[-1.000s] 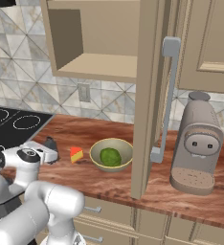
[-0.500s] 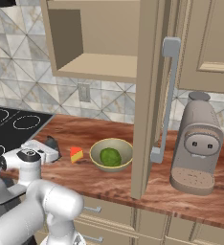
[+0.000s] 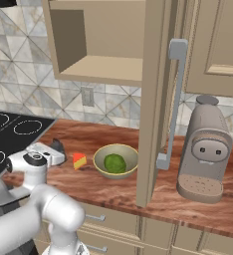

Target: Pick the cheese from the fridge and the cheese grater from the cabinet and place them next to the salad bowl.

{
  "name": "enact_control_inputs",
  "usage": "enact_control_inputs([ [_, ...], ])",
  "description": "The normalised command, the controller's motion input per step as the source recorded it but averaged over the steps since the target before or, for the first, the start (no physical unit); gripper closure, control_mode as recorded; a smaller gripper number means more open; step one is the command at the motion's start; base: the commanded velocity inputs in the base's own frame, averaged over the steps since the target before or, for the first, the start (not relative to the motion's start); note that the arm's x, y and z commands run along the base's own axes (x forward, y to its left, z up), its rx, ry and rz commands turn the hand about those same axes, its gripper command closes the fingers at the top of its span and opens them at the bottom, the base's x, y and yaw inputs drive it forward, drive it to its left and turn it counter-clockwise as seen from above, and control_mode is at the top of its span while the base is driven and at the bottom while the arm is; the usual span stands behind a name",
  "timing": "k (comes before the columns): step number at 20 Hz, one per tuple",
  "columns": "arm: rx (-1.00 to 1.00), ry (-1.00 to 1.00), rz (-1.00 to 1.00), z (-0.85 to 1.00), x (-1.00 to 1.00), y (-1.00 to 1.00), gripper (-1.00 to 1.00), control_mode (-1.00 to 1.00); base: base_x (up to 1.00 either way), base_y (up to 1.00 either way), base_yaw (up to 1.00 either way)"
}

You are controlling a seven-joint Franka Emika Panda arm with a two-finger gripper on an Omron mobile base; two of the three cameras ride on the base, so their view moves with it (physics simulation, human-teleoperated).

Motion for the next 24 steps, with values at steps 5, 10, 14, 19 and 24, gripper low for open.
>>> enact_control_inputs([
  [5,0.0,0.0,0.0,-0.27,0.13,-0.17,1.0,-1.0,0.0,0.0,0.0],
  [10,0.0,0.0,0.0,-0.34,0.01,-0.15,1.0,-1.0,0.0,0.0,0.0],
  [14,0.0,0.0,0.0,-0.3,0.0,-0.15,1.0,-1.0,0.0,0.0,0.0],
  [19,0.02,0.0,-0.01,-0.26,0.0,-0.15,1.0,-1.0,0.0,0.0,0.0],
  [24,0.0,0.0,0.0,-0.26,-0.09,-0.13,1.0,-1.0,0.0,0.0,0.0],
])
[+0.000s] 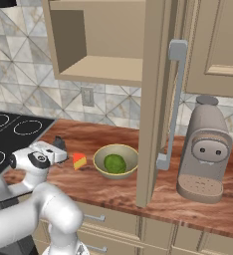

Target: Pick the cheese from the fridge and the cheese grater from the cabinet and place them next to the salad bowl.

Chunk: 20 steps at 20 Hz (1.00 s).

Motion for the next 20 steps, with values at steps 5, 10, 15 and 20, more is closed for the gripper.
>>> enact_control_inputs([
  [5,0.0,-0.01,-0.01,-0.24,-0.11,-0.08,1.0,-1.0,0.0,0.0,0.0],
  [10,0.0,-0.01,0.0,-0.18,-0.05,-0.03,-1.0,-1.0,0.0,0.0,0.0],
  [15,0.0,-0.03,-0.01,-0.09,-0.08,-0.05,-1.0,-1.0,0.0,0.0,0.0],
  [20,0.01,-0.05,0.0,-0.06,-0.09,-0.03,-1.0,-1.0,0.0,0.0,0.0],
])
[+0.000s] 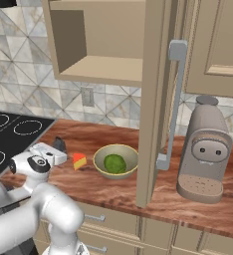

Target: Pick the cheese from the fridge and the cheese grater from the cabinet and place them next to the salad bowl.

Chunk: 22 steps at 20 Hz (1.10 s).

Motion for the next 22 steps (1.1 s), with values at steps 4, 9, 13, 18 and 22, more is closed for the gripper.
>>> enact_control_inputs([
  [4,0.0,-0.06,0.0,-0.04,-0.06,0.0,-1.0,-1.0,0.0,0.0,0.0],
  [9,0.0,-0.07,0.0,-0.02,-0.06,0.0,-1.0,-1.0,0.0,0.0,0.0],
  [13,0.02,-0.02,-0.01,0.0,-0.05,0.01,-1.0,-1.0,0.0,0.0,0.0],
  [18,0.01,0.0,-0.02,0.0,-0.03,0.0,-1.0,-1.0,0.0,0.0,0.0],
  [22,0.01,0.0,-0.02,0.0,0.0,0.0,-1.0,-1.0,0.0,0.0,0.0],
])
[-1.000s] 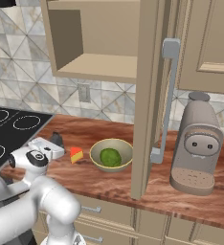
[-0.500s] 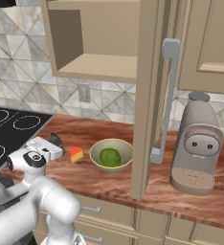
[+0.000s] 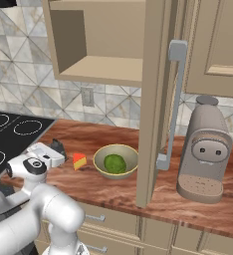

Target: Pick the cheese from the fridge and the cheese grater from the cabinet and place them next to the salad bowl.

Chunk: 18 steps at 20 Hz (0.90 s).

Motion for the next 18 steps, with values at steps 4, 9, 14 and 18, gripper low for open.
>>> enact_control_inputs([
  [4,0.01,-0.01,0.0,0.0,0.0,0.0,-1.0,-1.0,0.0,0.0,0.0],
  [9,0.0,-0.05,0.0,0.03,0.0,0.03,-1.0,-1.0,0.0,0.0,0.0],
  [14,0.0,-0.05,0.0,0.06,0.0,0.08,-1.0,-1.0,0.0,0.0,0.0],
  [18,0.0,-0.05,0.0,0.09,0.0,0.06,-1.0,-1.0,0.0,0.0,0.0],
])
